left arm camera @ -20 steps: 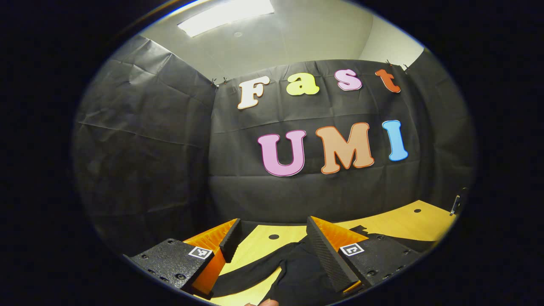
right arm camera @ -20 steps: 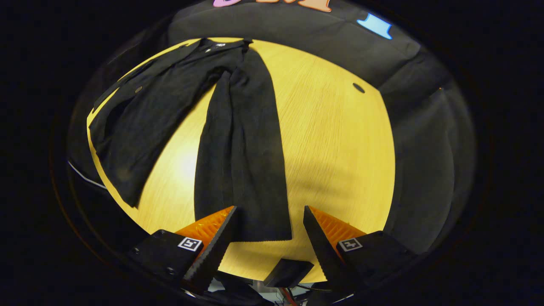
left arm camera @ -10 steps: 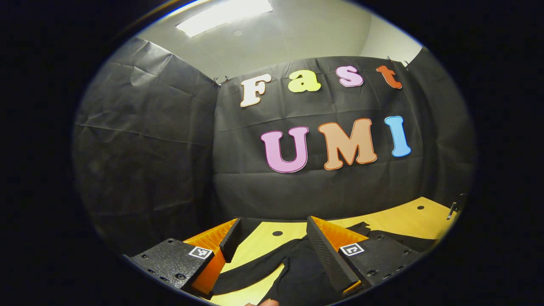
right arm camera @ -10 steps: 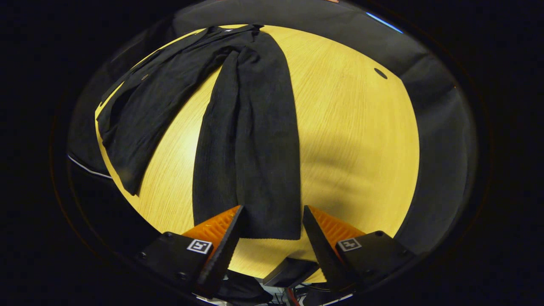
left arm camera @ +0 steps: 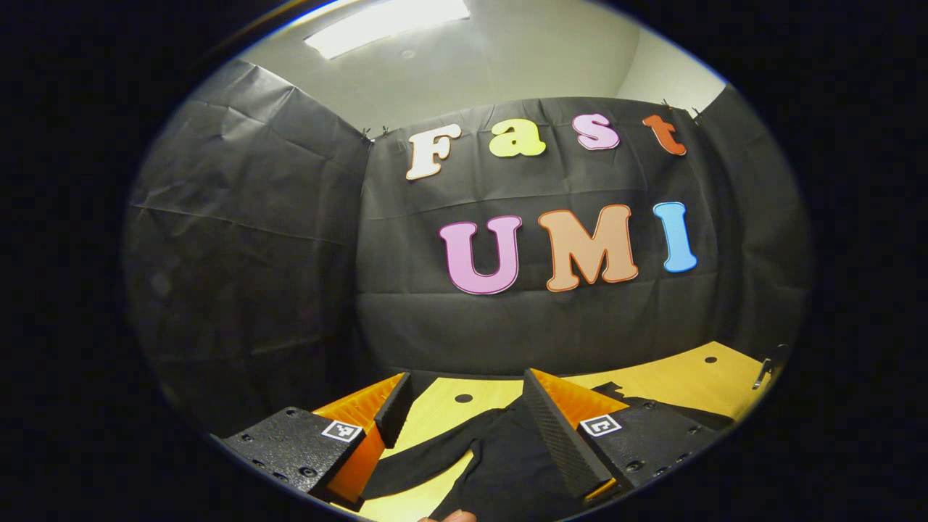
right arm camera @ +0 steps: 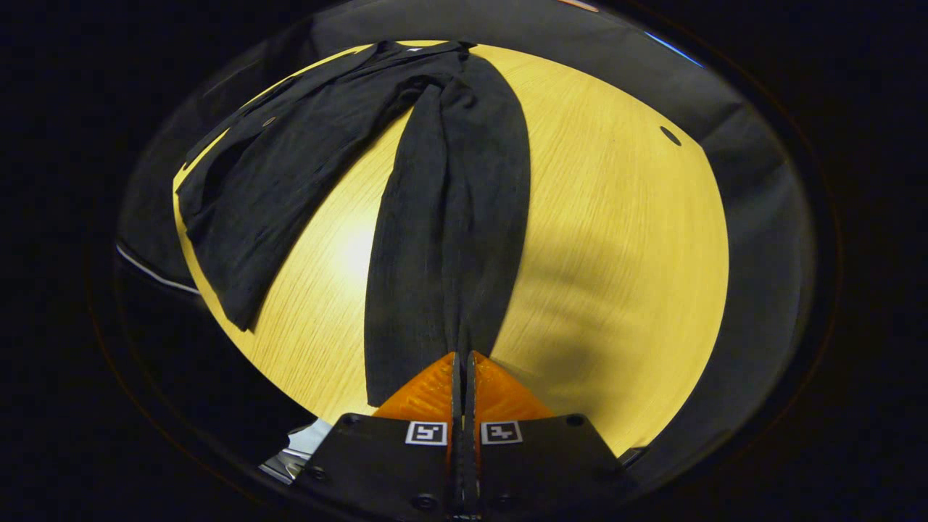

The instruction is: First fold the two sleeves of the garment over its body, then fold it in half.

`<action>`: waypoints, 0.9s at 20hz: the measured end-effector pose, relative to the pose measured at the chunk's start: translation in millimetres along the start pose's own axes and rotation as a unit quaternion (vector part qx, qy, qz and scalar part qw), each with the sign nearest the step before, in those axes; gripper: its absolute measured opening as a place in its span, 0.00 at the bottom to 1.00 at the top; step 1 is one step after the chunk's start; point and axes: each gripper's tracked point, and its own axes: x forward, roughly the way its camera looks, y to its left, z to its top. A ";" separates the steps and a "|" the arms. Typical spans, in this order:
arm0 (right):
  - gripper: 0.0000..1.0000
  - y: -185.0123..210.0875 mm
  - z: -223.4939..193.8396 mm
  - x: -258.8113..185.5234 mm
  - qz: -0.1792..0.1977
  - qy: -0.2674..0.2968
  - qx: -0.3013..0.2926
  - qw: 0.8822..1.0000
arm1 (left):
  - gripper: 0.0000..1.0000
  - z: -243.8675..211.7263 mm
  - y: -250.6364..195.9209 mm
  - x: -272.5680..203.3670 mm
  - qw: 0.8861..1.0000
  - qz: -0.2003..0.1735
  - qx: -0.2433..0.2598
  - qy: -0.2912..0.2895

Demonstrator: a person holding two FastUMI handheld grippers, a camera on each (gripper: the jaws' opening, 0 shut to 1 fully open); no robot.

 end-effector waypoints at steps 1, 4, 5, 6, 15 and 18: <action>0.02 -1.2 1.7 1.5 -0.013 -0.015 -0.008 1.000 | 0.93 -0.8 -0.1 -0.2 1.000 0.001 -0.006 0.000; 0.03 7.9 10.7 -8.7 -0.027 -0.062 0.023 0.997 | 0.93 -1.7 -0.1 -0.8 1.000 -0.009 -0.007 0.000; 0.04 10.0 16.3 -10.8 -0.025 -0.083 0.045 0.995 | 0.93 3.1 4.5 1.8 1.000 -0.009 -0.001 -0.007; 0.03 11.6 22.8 -14.2 -0.023 -0.098 0.066 0.993 | 0.93 5.8 6.7 3.6 1.000 -0.009 0.002 -0.010; 0.03 21.4 106.2 -96.8 0.026 -0.235 0.177 0.955 | 0.99 6.3 17.0 10.8 0.999 -0.028 -0.012 -0.021; 0.00 31.5 147.7 -122.7 0.042 -0.274 0.182 0.943 | 0.93 6.7 28.1 12.9 0.999 -0.024 -0.014 -0.024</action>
